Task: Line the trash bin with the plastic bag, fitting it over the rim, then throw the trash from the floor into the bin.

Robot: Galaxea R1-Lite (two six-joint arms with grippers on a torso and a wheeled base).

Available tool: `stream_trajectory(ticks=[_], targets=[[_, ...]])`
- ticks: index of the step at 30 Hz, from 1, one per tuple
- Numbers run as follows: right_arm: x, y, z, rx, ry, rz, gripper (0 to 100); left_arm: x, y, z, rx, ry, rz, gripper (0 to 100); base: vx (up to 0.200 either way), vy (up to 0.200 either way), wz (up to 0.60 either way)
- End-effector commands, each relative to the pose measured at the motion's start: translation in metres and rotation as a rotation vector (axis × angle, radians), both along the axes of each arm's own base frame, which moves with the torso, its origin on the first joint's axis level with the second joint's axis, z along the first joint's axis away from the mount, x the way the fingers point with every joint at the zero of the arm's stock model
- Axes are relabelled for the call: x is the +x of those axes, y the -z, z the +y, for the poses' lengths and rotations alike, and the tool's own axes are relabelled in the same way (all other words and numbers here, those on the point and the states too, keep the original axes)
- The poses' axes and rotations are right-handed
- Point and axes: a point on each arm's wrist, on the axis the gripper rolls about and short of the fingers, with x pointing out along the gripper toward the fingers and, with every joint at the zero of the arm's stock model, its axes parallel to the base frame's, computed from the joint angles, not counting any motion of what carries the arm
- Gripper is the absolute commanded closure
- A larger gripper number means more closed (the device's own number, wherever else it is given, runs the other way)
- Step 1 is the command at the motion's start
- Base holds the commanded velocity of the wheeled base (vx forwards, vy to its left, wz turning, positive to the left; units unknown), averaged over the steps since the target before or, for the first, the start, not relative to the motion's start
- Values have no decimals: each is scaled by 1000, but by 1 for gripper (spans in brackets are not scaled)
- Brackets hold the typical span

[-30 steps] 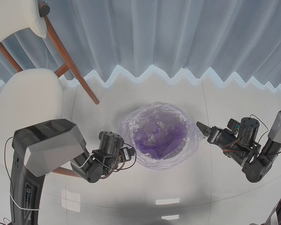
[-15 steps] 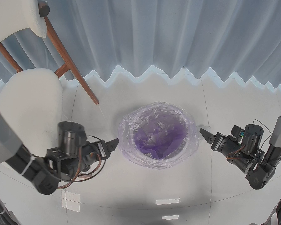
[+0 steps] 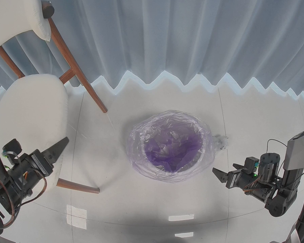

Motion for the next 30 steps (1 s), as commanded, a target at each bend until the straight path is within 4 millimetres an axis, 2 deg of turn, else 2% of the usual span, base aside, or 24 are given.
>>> stream_trajectory(ticks=[1, 13, 17, 21, 30], targets=[[23, 46, 11, -99, -63, 50, 0, -26, -3, 22, -22, -79, -77, 0, 0, 0, 0], [61, 62, 20, -80, -41, -18, 0, -27, -5, 25, -27, -101, -91, 0, 0, 0, 0], [88, 69, 22, -79, 13, -69, 0, -27, -5, 25, -26, -104, -90, 0, 0, 0, 0], [112, 84, 15, -84, 59, -81, 0, -27, -4, 26, -25, -112, -87, 0, 0, 0, 0], [128, 107, 6, -159, 57, -16, 0, -33, 3, 32, -14, -145, -72, 0, 0, 0, 0]])
